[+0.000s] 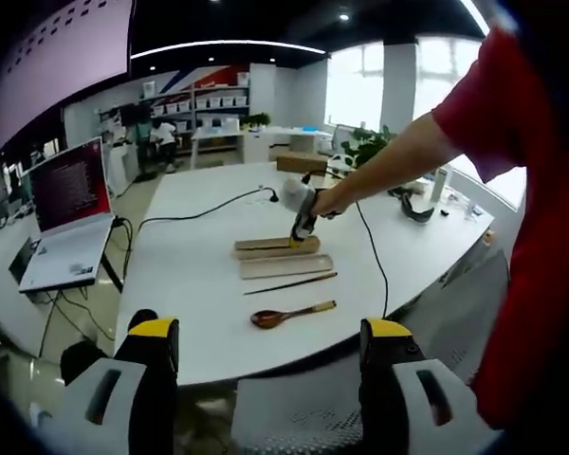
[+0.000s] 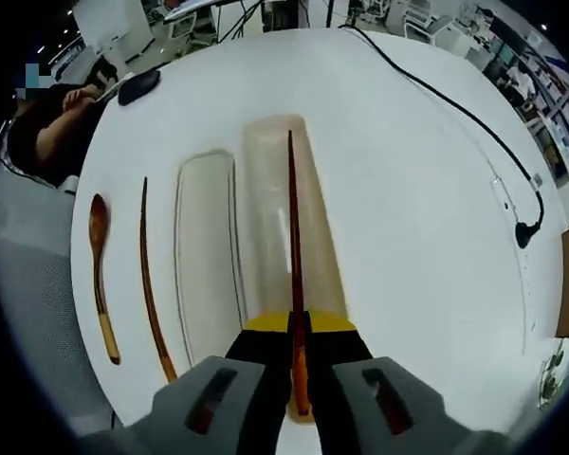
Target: Arrange the utensils inside the cutlery case until each visible utensil rests in its matching compartment.
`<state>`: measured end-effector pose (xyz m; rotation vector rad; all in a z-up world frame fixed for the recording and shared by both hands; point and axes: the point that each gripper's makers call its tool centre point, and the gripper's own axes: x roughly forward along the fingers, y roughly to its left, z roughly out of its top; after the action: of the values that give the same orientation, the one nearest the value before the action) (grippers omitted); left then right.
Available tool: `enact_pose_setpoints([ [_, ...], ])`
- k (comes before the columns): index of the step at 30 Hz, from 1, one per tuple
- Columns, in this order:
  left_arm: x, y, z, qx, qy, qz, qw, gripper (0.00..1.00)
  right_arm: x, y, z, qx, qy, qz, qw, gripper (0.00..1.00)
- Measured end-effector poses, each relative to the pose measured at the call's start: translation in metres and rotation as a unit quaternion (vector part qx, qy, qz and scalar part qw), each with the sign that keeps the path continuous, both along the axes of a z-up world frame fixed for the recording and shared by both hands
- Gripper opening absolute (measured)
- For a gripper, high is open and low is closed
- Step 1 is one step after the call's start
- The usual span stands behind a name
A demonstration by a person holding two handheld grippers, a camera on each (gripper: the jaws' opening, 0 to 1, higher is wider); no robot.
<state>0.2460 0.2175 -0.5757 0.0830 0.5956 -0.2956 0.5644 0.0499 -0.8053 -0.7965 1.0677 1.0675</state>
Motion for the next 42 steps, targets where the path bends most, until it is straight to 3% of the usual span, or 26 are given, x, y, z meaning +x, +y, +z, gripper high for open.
enact_pose_setpoints([
  [4, 0.0, 0.001, -0.004, 0.001, 0.008, -0.004, 1.0, 0.8, -0.001, 0.0, 0.002, 0.007, 0.004, -0.007, 0.9999, 0.01],
  [9, 0.01, 0.001, 0.007, 0.004, -0.005, -0.012, 0.9999, 0.8, 0.001, 0.001, 0.008, 0.023, 0.01, -0.015, 0.9996, 0.0],
  [12, 0.012, -0.003, 0.006, 0.005, 0.002, -0.024, 0.9997, 0.8, 0.0, 0.003, 0.01, 0.028, 0.006, -0.02, 0.9994, 0.02],
  [13, 0.011, -0.002, 0.006, 0.021, 0.007, -0.034, 0.9992, 0.8, 0.0, 0.004, 0.012, 0.031, 0.002, -0.018, 0.9993, 0.01],
  [16, 0.013, -0.003, 0.009, 0.026, -0.005, -0.035, 0.999, 0.8, -0.001, 0.005, 0.02, 0.034, -0.012, -0.008, 0.9993, 0.0],
  [17, 0.013, -0.004, 0.009, 0.02, -0.006, -0.035, 0.9992, 0.8, -0.001, 0.005, 0.023, 0.036, -0.016, -0.006, 0.9992, 0.0],
  [20, 0.015, -0.015, 0.013, -0.061, -0.009, -0.026, 0.9978, 0.83, -0.002, 0.008, 0.033, 0.051, -0.024, -0.008, 0.9984, 0.01],
  [22, 0.018, -0.016, 0.02, -0.082, -0.02, -0.023, 0.9962, 0.83, -0.007, 0.01, 0.04, 0.061, -0.027, -0.005, 0.9978, 0.02],
  [28, 0.027, -0.015, 0.023, -0.068, -0.032, -0.028, 0.9968, 0.82, -0.015, 0.007, 0.048, 0.044, -0.066, 0.061, 0.995, 0.08],
  [32, 0.028, -0.019, 0.032, -0.061, -0.051, -0.032, 0.9963, 0.81, -0.025, 0.001, 0.052, 0.04, -0.071, 0.069, 0.9943, 0.09],
  [39, 0.024, -0.017, 0.025, -0.032, -0.042, -0.04, 0.9978, 0.81, -0.034, 0.002, 0.062, 0.05, -0.076, 0.084, 0.9924, 0.15],
  [42, 0.021, -0.013, 0.027, -0.039, -0.048, -0.026, 0.9978, 0.81, -0.039, 0.005, 0.064, 0.067, -0.072, 0.077, 0.9921, 0.15],
])
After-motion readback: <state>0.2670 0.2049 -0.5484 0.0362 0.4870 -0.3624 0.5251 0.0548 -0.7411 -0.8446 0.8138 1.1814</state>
